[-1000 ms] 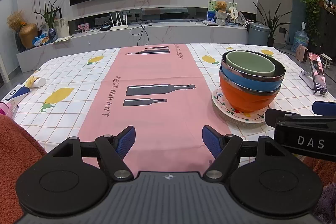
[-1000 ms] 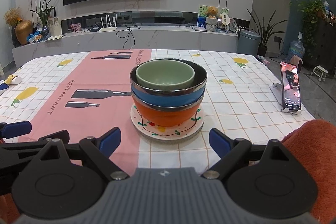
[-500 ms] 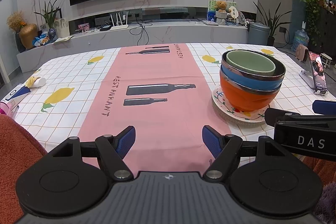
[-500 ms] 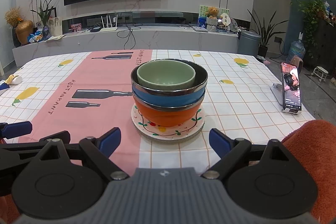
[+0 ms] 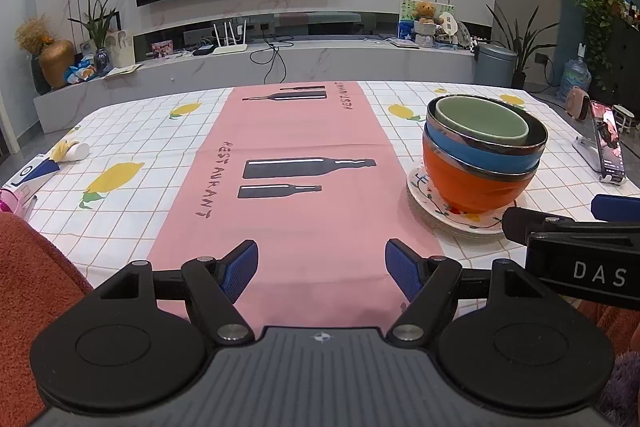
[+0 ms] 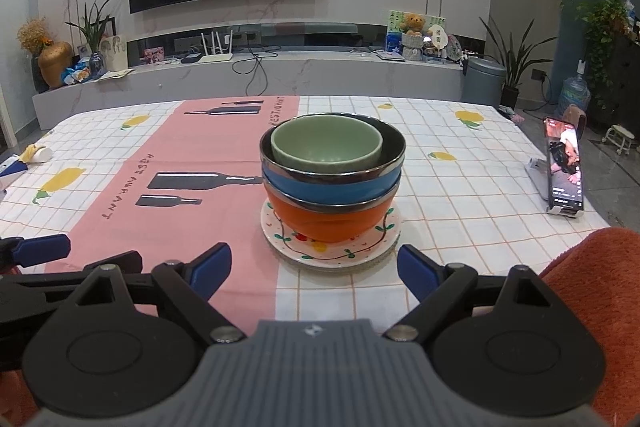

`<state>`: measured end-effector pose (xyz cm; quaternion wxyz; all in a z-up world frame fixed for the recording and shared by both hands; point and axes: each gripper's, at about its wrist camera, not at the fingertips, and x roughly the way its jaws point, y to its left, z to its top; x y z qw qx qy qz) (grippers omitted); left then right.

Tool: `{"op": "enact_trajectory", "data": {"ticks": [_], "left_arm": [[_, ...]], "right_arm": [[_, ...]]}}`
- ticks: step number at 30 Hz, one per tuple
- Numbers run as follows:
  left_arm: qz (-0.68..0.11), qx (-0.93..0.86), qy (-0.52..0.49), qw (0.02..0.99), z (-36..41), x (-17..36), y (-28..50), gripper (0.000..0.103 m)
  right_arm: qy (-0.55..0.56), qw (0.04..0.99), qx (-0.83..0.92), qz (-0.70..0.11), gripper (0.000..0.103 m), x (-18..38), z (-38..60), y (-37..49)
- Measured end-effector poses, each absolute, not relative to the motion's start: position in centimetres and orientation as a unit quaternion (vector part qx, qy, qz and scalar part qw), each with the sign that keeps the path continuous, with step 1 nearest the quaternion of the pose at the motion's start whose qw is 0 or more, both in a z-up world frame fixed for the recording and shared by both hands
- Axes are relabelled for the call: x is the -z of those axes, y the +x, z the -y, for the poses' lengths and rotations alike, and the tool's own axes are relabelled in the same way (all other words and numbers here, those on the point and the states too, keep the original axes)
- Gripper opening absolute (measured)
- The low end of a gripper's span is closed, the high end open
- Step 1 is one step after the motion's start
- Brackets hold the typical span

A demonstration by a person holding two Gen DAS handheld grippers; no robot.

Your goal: Organize plates and bowls

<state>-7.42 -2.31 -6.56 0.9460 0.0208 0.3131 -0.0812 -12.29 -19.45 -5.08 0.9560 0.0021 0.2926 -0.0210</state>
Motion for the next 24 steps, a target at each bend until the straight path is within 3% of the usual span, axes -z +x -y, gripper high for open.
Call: {"op": "enact_trajectory", "data": {"ticks": [24], "left_arm": [[-0.315,0.075,0.018,0.946,2.19,6.48,-7.44,0.085]], "right_arm": [[0.002,0.955,0.017,-0.295,0.089,5.28,19.45,-12.21]]}}
